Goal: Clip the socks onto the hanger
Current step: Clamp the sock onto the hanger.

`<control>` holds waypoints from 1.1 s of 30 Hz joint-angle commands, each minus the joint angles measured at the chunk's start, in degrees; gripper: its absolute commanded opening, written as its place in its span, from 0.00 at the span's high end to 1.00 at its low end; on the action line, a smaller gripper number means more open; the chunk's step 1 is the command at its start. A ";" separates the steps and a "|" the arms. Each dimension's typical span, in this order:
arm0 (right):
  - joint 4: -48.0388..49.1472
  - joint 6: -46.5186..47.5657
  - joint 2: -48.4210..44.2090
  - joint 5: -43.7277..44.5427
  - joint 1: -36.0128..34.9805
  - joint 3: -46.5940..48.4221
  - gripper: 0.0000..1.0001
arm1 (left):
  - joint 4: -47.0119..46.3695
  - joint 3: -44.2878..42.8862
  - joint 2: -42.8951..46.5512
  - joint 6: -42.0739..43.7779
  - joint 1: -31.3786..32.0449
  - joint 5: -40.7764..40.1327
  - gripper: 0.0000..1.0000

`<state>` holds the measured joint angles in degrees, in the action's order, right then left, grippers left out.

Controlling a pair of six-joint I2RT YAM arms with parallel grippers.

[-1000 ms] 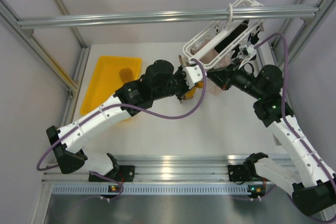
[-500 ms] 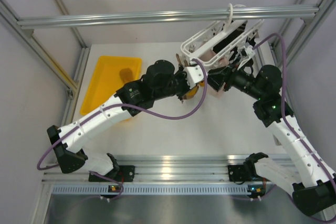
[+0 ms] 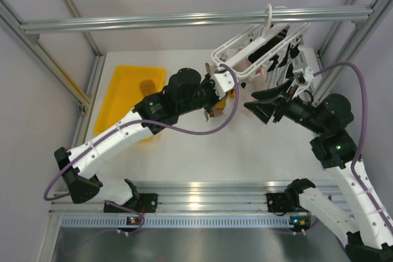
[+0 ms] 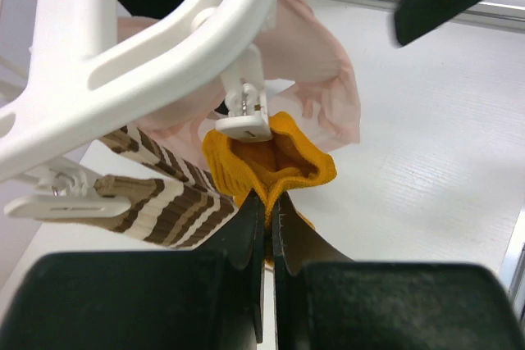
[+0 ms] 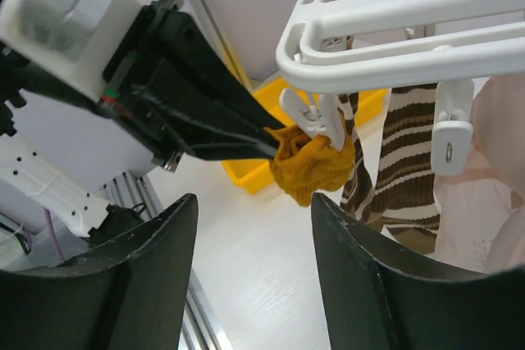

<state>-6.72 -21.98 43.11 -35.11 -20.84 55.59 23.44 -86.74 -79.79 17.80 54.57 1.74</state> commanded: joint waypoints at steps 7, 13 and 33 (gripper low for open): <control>-6.46 7.39 -2.60 1.18 4.05 2.67 0.49 | -1.29 1.75 4.38 -4.35 -5.34 3.00 1.00; -3.13 6.77 4.25 0.22 6.07 6.02 0.48 | -1.21 2.63 4.91 -5.85 -7.37 7.13 1.00; 15.60 -1.67 16.39 -4.79 4.14 9.10 0.69 | 0.64 -0.27 2.45 -8.05 -16.16 17.16 1.00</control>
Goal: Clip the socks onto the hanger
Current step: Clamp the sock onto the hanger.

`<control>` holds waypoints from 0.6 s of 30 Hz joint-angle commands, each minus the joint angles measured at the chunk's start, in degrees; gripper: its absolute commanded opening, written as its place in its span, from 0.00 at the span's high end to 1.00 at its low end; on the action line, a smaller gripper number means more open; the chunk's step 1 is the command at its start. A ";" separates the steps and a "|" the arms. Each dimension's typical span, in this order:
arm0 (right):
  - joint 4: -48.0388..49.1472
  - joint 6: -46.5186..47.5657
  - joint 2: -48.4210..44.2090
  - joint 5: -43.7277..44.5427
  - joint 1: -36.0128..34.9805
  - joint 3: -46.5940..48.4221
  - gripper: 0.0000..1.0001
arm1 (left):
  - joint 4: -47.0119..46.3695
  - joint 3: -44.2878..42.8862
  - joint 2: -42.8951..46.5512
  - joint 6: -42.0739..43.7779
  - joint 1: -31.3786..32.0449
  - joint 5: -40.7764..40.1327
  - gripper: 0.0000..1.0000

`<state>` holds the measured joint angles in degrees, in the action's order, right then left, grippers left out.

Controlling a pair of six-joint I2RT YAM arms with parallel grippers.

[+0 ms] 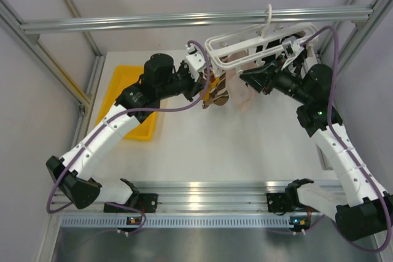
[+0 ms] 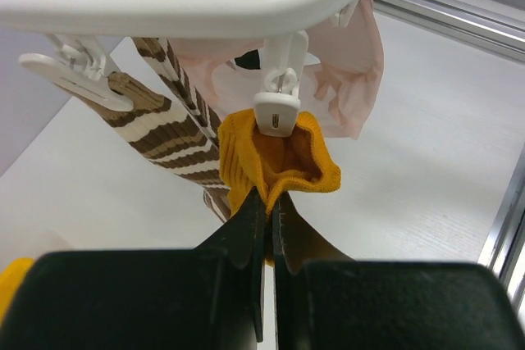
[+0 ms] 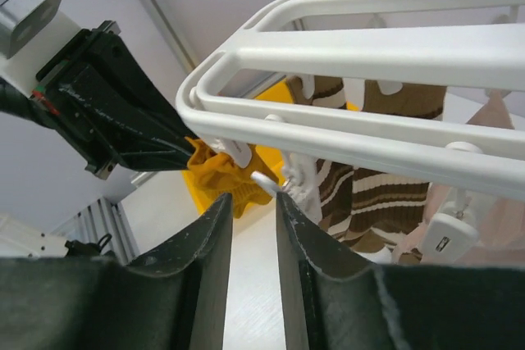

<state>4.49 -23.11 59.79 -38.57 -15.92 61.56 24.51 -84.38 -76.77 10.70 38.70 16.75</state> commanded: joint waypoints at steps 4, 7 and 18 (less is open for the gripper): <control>2.28 -1.84 -1.52 0.59 -2.35 2.78 0.82 | -0.87 -1.94 0.30 -1.56 -0.38 2.67 0.93; 1.14 -2.37 -2.57 2.61 -3.94 2.08 0.93 | -3.58 0.69 3.02 -1.47 -0.47 3.72 0.82; 0.09 1.13 -4.50 5.25 -6.14 2.16 0.71 | -4.12 3.60 10.14 3.00 -0.38 9.16 0.50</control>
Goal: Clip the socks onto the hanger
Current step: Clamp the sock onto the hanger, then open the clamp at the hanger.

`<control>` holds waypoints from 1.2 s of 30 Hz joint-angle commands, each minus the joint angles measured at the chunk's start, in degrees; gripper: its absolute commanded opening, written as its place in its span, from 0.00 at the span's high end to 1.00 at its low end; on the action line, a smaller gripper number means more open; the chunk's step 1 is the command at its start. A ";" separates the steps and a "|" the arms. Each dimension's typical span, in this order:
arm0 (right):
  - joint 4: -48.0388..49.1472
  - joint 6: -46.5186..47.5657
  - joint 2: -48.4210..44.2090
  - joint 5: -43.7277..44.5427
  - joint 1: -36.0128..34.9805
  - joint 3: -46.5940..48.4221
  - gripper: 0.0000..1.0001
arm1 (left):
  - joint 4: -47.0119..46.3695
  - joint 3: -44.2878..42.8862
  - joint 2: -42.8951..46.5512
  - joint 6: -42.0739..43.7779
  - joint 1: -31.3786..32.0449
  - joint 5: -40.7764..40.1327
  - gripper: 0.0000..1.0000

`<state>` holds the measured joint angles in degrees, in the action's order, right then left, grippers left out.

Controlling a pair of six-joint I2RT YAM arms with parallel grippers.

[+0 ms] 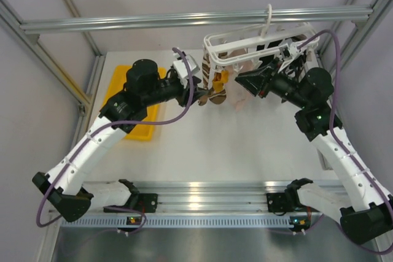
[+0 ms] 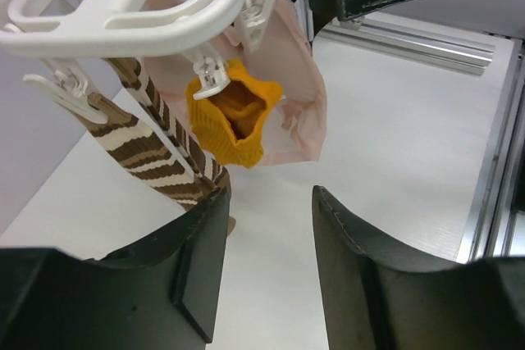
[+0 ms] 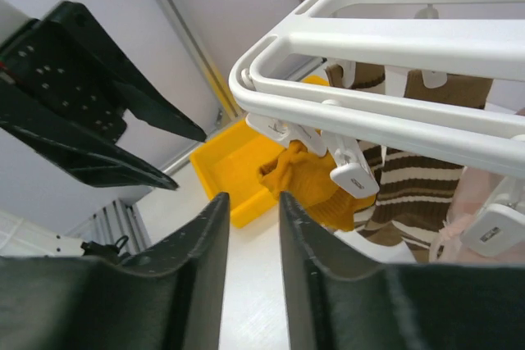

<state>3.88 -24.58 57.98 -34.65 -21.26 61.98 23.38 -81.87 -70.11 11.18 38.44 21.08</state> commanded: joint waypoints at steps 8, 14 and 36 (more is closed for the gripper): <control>-3.70 2.61 -6.56 5.29 2.62 1.66 0.68 | -9.65 5.13 5.24 9.20 10.59 -5.59 0.49; -2.84 2.43 -4.37 7.41 2.62 1.13 0.68 | -24.64 10.05 1.91 14.21 21.85 -25.63 0.50; -3.26 -4.69 -5.33 16.02 3.59 2.18 0.57 | -62.57 14.90 -14.26 1.04 25.64 -53.86 0.38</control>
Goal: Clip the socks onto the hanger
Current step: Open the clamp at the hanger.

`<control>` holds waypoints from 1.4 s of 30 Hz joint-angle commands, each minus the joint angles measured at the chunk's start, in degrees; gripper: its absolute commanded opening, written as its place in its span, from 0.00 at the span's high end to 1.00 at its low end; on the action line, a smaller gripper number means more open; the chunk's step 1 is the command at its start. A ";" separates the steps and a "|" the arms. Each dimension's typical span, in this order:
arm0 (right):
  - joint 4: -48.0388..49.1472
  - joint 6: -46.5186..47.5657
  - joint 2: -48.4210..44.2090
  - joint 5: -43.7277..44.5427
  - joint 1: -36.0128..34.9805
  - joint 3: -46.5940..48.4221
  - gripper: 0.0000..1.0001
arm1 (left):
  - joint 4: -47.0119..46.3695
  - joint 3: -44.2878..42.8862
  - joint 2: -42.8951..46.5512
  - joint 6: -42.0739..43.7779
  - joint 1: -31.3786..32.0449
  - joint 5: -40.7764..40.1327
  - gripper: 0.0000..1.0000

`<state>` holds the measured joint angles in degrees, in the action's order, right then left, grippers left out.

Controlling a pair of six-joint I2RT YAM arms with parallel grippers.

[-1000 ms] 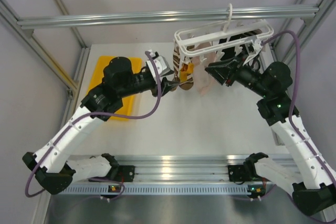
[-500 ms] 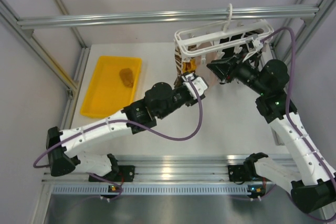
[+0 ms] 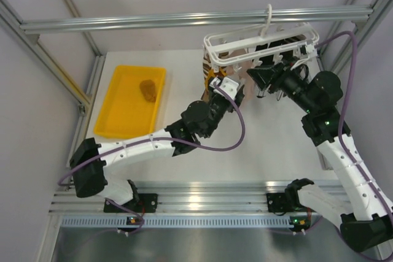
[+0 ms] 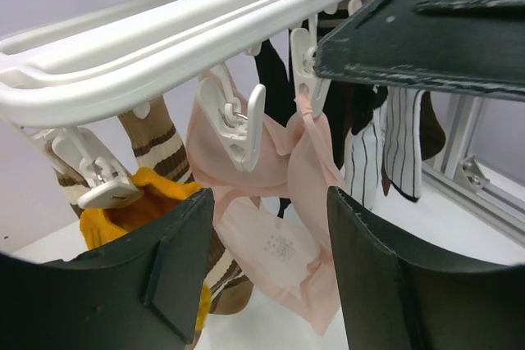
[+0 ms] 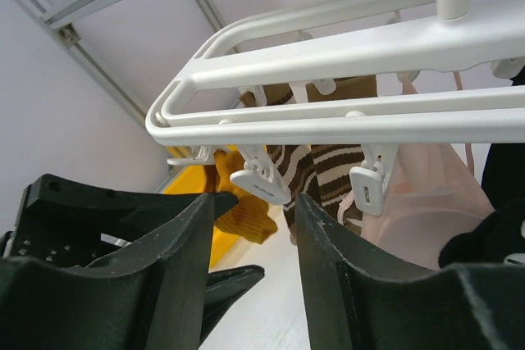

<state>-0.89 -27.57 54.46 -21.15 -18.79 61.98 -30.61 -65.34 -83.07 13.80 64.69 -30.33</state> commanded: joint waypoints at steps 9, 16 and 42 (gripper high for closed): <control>1.06 -1.96 -1.28 1.02 3.23 3.41 0.55 | -14.29 -6.19 -7.37 -0.53 -3.16 -3.07 0.36; 1.06 -1.87 -0.76 -0.30 4.02 3.15 0.55 | -16.67 -8.66 -9.48 0.87 -5.01 -0.70 0.41; 17.31 -12.42 4.08 -19.89 4.11 -0.27 0.45 | 21.29 -6.55 6.96 1.24 -14.40 51.83 1.00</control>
<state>8.08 -37.19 58.74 -37.04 -15.20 61.82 -17.63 -69.63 -75.92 17.37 52.12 6.76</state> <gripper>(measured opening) 0.539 0.319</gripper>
